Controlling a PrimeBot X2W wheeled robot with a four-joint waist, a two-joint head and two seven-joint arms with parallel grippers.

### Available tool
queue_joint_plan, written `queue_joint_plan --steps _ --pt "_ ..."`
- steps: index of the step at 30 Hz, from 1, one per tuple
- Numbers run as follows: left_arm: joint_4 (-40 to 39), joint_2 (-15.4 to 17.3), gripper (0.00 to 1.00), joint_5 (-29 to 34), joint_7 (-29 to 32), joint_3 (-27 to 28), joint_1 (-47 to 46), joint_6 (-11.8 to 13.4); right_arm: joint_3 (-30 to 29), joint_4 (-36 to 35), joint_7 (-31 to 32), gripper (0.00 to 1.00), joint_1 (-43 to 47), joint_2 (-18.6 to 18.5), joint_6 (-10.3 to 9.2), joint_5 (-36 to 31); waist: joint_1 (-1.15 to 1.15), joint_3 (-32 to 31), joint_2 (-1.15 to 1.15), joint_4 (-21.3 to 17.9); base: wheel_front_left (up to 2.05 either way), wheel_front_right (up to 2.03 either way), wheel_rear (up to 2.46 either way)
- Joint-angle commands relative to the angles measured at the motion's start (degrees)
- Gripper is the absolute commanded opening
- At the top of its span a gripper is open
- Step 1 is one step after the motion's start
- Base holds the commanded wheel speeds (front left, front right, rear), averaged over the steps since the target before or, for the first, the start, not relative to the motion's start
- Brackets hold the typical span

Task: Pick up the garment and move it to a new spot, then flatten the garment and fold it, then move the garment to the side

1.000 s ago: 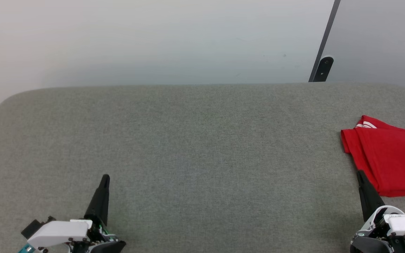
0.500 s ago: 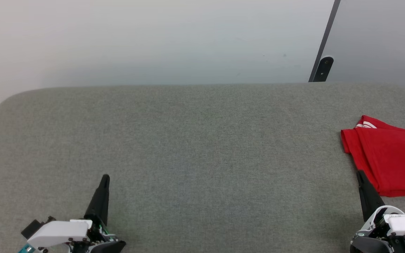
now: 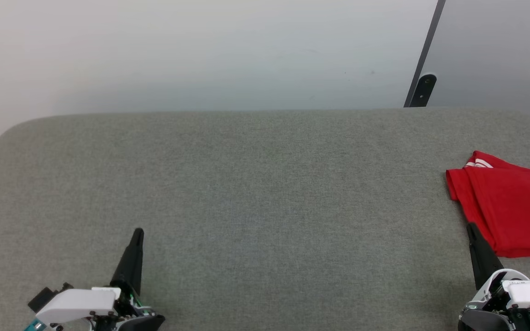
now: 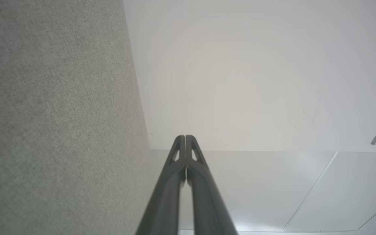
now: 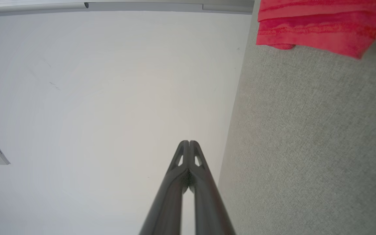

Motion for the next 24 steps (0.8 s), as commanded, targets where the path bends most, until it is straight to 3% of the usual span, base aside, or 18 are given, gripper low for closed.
queue_joint_plan --steps 1,24 --pt "0.1 0.0 0.0 0.2 0.0 0.2 -0.7 -0.4 0.0 0.0 0.2 0.0 -0.1 0.2 -0.02 0.2 0.0 0.0 0.0 0.0 0.0 0.0 0.0" --pt "0.1 -0.1 0.0 0.3 0.1 0.2 -0.7 -0.4 0.1 0.0 0.2 0.0 -0.1 0.2 -0.02 0.2 0.0 0.0 0.0 0.0 0.0 0.0 0.0"
